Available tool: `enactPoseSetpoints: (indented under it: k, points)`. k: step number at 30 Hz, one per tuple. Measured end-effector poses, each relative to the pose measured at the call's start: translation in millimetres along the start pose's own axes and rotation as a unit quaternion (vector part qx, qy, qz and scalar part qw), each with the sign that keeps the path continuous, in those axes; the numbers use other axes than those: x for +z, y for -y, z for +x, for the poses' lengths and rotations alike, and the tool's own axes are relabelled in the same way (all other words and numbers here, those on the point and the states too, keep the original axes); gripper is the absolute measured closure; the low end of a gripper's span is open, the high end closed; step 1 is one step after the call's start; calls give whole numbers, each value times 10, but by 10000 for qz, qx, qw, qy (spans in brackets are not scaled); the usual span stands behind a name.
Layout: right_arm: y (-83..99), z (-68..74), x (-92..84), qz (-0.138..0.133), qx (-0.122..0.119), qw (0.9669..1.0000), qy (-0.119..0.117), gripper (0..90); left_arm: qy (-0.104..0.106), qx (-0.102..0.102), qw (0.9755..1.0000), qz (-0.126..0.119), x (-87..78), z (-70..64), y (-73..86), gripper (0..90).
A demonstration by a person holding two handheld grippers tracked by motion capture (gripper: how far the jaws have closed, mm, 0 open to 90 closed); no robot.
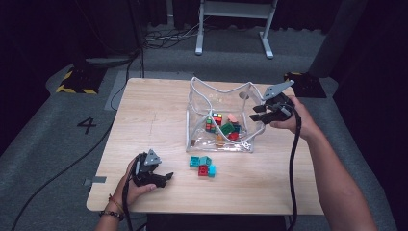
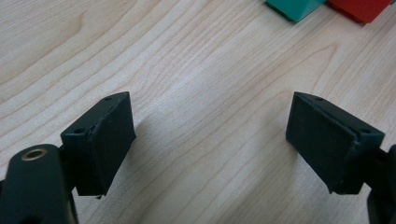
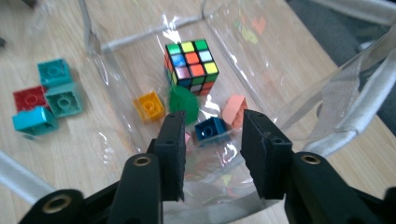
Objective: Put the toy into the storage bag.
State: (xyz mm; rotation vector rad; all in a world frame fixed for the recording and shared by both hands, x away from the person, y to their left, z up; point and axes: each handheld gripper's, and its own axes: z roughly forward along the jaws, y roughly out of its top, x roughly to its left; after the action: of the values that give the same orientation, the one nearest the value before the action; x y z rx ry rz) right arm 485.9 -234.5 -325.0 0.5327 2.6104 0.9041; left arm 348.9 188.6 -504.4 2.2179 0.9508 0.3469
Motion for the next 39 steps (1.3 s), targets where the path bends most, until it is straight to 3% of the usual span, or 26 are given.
enactPoseSetpoints:
  k: [5,11,16,22,26,32,39]
  points:
    - [87,62,-114,-514,61,9987,41,541,-8,14,10000,5,-1,2,0,156]
    - [224,116,-283,-1134,270,9932,71,498,2,2,10000,1,0,0,0,156]
    - [343,186,-413,-1307,351,9904,263,406,-6,12,10000,2,-1,1,0,156]
    - [544,318,-526,-1648,531,9839,441,303,-6,-8,10000,9,-2,-2,1,156]
    - [741,398,-541,-1771,683,9809,431,293,1,-7,10000,17,-4,-2,0,156]
    - [987,546,-415,-1810,797,9800,242,301,-6,-7,10000,14,-3,-2,0,156]
    - [1171,704,-206,-1719,835,9816,27,320,1,-5,10000,17,-4,-2,0,156]
